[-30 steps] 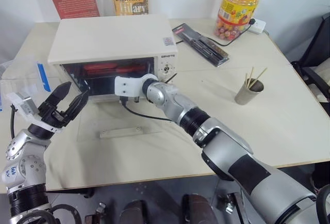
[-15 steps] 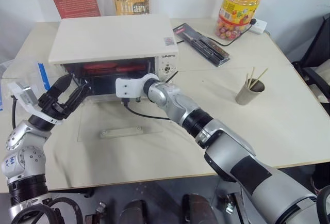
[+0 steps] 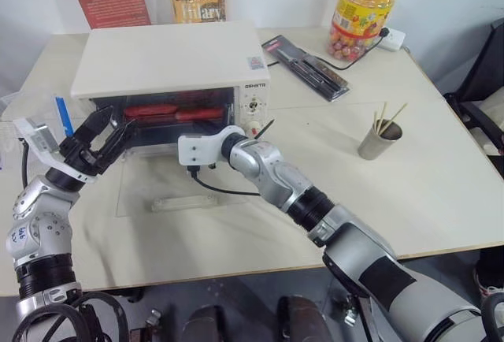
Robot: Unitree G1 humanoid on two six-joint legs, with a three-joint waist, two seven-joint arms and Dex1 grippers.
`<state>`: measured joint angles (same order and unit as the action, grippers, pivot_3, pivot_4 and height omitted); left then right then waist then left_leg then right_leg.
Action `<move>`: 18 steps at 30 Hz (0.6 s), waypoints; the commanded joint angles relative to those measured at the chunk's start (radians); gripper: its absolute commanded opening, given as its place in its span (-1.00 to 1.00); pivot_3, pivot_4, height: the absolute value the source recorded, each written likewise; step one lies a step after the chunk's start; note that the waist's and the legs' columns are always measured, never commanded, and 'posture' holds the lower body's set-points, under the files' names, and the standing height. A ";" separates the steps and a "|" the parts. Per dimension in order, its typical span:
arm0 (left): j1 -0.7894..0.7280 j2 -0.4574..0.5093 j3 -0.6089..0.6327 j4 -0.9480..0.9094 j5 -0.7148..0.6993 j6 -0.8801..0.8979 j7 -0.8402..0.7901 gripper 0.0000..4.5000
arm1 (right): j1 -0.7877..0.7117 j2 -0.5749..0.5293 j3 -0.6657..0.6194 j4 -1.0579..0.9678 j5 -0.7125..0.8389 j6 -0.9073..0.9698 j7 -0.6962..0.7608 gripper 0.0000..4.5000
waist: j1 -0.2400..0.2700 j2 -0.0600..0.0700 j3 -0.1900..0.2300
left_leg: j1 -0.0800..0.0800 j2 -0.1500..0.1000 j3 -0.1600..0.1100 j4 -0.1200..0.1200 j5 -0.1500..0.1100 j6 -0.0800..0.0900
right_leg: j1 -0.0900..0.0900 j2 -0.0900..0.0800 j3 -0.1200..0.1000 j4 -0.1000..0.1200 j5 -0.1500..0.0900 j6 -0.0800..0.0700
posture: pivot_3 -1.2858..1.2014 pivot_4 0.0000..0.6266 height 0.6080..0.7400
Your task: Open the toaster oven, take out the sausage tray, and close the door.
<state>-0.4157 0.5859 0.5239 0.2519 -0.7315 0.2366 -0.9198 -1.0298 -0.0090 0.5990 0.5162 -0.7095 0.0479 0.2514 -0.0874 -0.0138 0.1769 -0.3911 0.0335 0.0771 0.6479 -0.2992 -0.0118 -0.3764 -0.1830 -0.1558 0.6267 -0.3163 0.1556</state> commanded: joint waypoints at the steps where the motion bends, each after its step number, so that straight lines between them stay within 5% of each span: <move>1: -0.022 0.026 0.013 0.011 0.010 -0.029 -0.003 1.00 | 0.040 -0.008 0.010 -0.148 -0.013 -0.006 0.022 -0.98 | 0.001 0.000 0.000 | 0.000 0.000 0.000 0.000 0.000 0.000 | 0.000 0.000 0.000 0.000 0.000 0.000 | 0.03 -0.52 1.00; 18: -0.015 0.051 0.001 0.039 0.035 -0.029 -0.022 1.00 | 0.201 -0.119 0.025 -0.345 -0.069 -0.042 0.086 -0.98 | 0.005 0.000 0.000 | 0.000 0.000 0.000 0.001 0.000 0.000 | 0.000 0.000 0.000 0.000 0.000 0.000 | 0.03 -0.52 1.00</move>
<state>-0.4288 0.6115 0.5032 0.2908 -0.7007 0.2202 -0.9513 -0.8186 -0.1293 0.6231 0.1878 -0.7627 0.0281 0.3515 -0.0820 -0.0141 0.1768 -0.3913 0.0333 0.0772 0.6492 -0.2992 -0.0117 -0.3760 -0.1831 -0.1557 0.6268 -0.3163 0.1556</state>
